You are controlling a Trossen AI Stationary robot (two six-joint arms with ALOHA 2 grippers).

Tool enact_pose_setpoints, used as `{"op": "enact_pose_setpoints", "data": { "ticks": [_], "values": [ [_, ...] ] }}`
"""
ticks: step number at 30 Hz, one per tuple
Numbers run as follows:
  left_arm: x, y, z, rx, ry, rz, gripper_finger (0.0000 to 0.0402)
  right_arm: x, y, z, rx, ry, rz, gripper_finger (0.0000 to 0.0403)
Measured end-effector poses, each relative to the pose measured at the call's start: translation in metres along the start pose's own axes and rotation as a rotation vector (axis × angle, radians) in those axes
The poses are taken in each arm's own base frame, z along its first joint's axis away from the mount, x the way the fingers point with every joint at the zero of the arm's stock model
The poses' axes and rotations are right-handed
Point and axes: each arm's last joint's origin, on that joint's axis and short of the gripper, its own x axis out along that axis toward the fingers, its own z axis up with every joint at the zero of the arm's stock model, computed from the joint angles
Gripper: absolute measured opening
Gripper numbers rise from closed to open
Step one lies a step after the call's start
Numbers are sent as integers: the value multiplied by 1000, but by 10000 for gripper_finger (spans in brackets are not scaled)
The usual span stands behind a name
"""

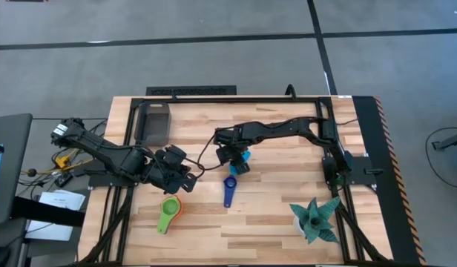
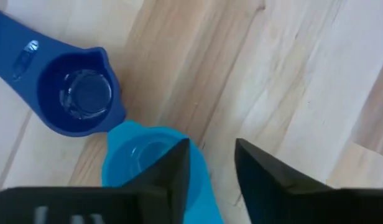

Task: Nest measuring cups in basket
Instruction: Stack the light blue measuring cup on top of the light green measuring cup

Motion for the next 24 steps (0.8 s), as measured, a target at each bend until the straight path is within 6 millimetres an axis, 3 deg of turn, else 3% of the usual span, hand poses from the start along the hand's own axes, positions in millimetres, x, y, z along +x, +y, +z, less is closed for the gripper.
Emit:
{"op": "enact_pose_setpoints", "data": {
  "ticks": [5,13,20,24],
  "values": [
    [0,-1,-1,-16,18,-9,0,12,2,-13,78,37,17,104],
    [-2,-2,-4,-7,24,-19,0,19,3,-23,154,61,25,93],
    [-3,-2,-4,-53,12,-14,0,15,-6,-21,549,0,-11,14],
    [-3,-2,-4,-90,-19,-8,0,9,-10,-16,830,-73,-22,34]
  ]
}}
